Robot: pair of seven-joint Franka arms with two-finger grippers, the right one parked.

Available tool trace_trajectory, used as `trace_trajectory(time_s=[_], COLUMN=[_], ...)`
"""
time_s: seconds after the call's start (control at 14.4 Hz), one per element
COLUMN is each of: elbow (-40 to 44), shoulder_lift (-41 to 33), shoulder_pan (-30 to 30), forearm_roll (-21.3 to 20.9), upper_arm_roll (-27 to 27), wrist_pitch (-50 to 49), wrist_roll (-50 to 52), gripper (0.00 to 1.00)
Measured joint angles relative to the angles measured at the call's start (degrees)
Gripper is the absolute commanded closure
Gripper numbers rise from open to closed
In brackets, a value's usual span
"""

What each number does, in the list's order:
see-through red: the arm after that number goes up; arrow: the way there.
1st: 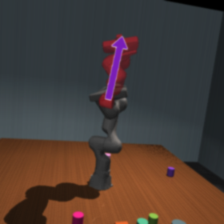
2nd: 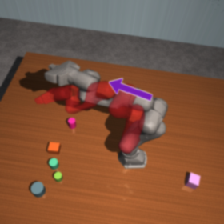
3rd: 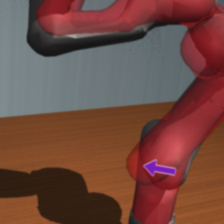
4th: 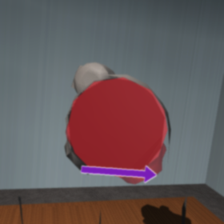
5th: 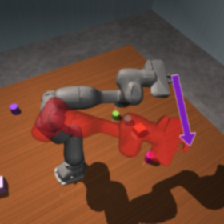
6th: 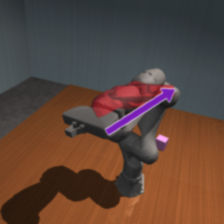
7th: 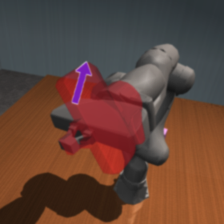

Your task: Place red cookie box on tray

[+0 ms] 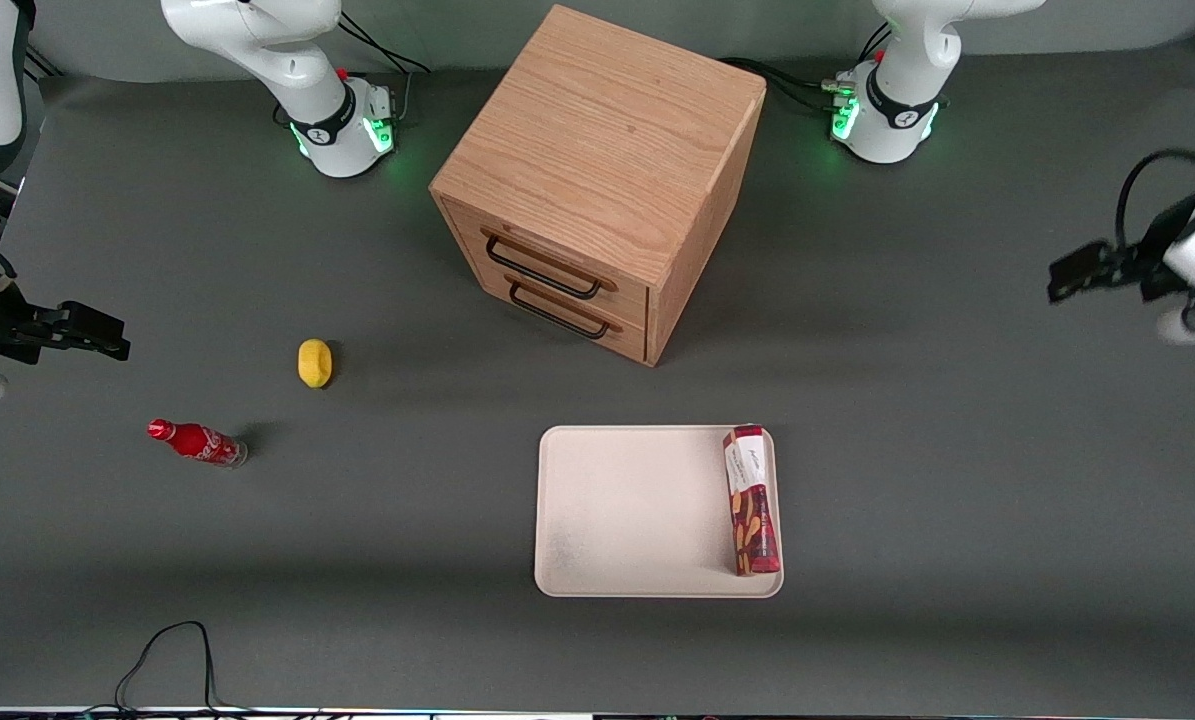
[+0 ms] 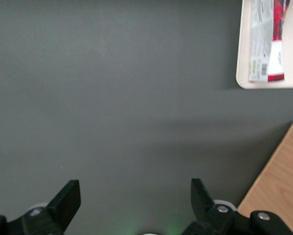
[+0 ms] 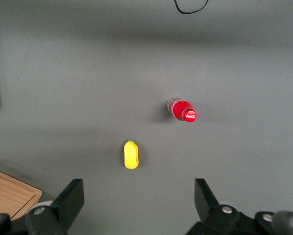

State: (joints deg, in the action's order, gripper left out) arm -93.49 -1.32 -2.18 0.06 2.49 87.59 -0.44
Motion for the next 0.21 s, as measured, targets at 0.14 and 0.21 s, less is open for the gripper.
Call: trace_trajectory(time_s=[0.14, 0.21], elbow=[-1.9, -2.4], shoulder_lift=[-2.8, -3.4], shoulder_pan=[-0.6, -0.7], forearm_roll=[0.9, 1.0], upper_arm_roll=[0.0, 0.0], wrist_pitch=[-0.1, -0.1], wrist_roll=[-0.4, -0.6], gripper=[0.0, 0.0])
